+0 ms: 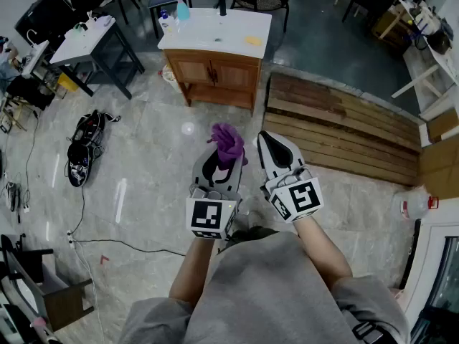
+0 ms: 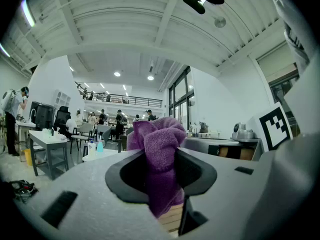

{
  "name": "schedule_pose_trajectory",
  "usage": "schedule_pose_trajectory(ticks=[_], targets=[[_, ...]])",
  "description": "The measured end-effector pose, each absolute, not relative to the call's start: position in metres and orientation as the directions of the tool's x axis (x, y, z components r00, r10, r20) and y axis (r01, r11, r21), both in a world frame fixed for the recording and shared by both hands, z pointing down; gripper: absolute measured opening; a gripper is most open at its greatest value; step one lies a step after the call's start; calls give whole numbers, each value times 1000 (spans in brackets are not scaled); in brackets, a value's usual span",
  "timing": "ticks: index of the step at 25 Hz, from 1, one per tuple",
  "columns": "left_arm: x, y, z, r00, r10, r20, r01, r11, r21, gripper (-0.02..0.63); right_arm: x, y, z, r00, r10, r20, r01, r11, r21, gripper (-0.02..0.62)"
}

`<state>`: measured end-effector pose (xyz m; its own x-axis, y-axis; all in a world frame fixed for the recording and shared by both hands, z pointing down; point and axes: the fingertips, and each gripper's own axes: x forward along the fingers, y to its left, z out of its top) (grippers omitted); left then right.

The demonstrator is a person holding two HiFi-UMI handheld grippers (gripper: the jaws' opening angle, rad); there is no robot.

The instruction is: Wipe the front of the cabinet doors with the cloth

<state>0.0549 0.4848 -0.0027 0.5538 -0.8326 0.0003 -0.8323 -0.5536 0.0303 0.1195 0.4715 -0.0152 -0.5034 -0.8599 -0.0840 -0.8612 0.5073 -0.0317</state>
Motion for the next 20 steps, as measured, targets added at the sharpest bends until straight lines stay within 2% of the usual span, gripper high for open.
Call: schedule_pose_trajectory(ticks=[12, 20], targets=[[79, 473, 1, 539, -842, 28, -842, -540, 3, 138, 141, 461, -16, -539, -832, -131, -832, 550, -72, 9], [96, 461, 6, 519, -854, 36, -855, -519, -11, 141, 163, 451, -2, -547, -830, -114, -825, 557, -98, 9]])
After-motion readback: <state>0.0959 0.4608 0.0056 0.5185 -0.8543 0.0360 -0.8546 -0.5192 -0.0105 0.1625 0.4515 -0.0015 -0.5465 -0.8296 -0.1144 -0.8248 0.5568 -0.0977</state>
